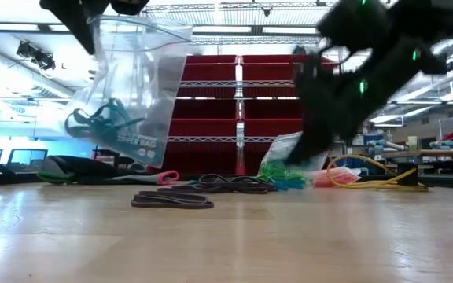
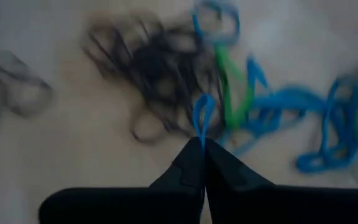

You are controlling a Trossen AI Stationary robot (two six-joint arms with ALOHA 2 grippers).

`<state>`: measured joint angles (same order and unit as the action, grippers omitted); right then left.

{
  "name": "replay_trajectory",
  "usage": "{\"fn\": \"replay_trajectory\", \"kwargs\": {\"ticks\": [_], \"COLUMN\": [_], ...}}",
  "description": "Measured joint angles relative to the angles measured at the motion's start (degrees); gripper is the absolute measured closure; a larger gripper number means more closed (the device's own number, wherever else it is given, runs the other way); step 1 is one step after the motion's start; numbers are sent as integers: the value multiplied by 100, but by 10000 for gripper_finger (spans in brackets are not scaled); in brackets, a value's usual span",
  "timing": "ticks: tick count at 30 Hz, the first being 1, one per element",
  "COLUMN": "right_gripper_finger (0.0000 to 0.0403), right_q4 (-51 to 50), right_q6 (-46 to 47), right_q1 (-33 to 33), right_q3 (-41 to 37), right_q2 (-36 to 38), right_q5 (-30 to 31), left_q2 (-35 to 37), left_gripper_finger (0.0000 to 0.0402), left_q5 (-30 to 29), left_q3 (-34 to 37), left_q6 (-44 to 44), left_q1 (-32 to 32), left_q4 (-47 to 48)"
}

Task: Sort rubber bands
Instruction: Put the blue rubber band into the transparent zip bag

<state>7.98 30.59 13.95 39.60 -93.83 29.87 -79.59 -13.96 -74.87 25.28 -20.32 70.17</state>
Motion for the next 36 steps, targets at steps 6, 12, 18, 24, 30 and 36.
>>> {"fn": "replay_trajectory", "kwargs": {"ticks": [6, 12, 18, 24, 30, 36], "right_gripper_finger": [402, 402, 403, 403, 403, 403], "right_q4": [77, 85, 4, -433, -482, -158], "right_q6": [-559, -1346, -2121, -2203, -2157, -2124], "right_q1": [186, 356, 473, 348, 352, 362], "right_q3": [316, 1341, 2691, 3564, 3717, 3720], "right_q2": [1000, 1151, 371, -454, -645, -595], "right_q5": [-41, -505, -910, -1348, -1489, -1663], "left_q2": [-270, -803, -1337, -1466, -1443, -1438], "left_gripper_finger": [389, 389, 389, 389, 389, 389], "left_q5": [-61, -345, -999, -1263, -1589, -1840], "left_q3": [-2, -2, 0, 0, -347, -1017], "left_q6": [57, 345, 343, 280, 303, 549], "left_q1": [-28, -28, -45, -127, -423, -639], "left_q4": [359, 486, 544, 614, 774, 738]}}
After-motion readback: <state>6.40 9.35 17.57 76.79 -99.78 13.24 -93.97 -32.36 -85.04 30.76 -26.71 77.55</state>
